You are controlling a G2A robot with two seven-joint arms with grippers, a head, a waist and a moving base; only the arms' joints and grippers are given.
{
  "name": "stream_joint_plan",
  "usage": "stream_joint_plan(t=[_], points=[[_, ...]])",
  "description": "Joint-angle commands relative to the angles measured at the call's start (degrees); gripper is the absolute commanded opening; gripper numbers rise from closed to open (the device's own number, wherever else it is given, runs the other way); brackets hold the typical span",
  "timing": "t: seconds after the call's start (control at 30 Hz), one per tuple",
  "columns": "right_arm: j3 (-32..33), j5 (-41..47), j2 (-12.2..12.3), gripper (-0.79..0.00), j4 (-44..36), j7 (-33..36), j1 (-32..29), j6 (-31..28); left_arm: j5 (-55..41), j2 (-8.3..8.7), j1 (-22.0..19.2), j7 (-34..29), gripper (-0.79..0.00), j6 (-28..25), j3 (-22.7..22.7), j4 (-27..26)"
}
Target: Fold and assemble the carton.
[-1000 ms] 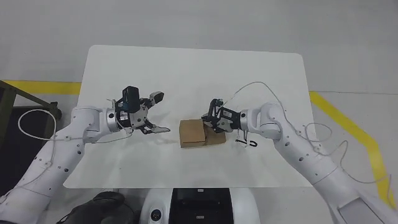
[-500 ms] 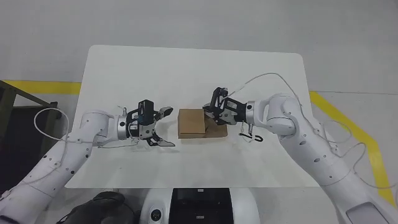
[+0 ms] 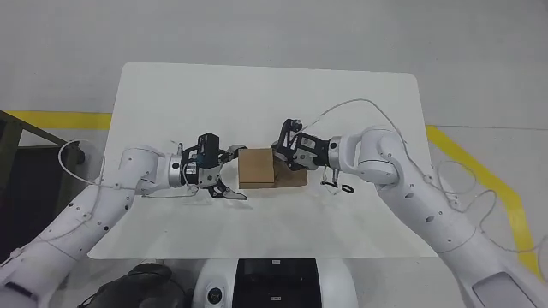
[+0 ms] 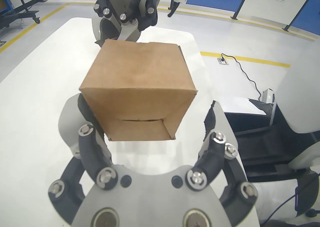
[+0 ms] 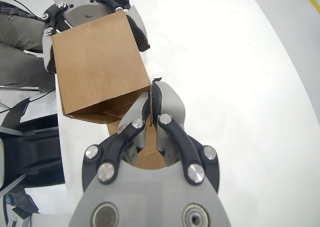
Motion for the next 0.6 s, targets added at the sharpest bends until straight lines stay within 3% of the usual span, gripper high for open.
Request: stream_joint_plan(t=[0.0, 0.13, 0.3, 0.57], points=[[-0.35, -0.23, -0.16, -0.785, -0.01, 0.09, 0.25, 0.50, -0.13, -0.02, -0.33, 0.56, 0.000, 0.00, 0.28, -0.07], [-1.03, -0.42, -0.48, -0.785, 0.10, 0.17, 0.75, 1.07, -0.16, -0.03, -0.83, 1.13, -0.003, 0.00, 0.65, 0.29], [-1.51, -0.82, -0.77, -0.785, 0.28, 0.20, 1.16, 1.58, -0.80, -0.12, -1.16, 1.44, -0.194, 0.00, 0.91, 0.89], [-1.91, -1.57, -1.09, -0.785, 0.36, 0.29, 1.38, 2.52, -2.35, -0.11, -1.52, 0.82, -0.305, 0.00, 1.28, 1.39]])
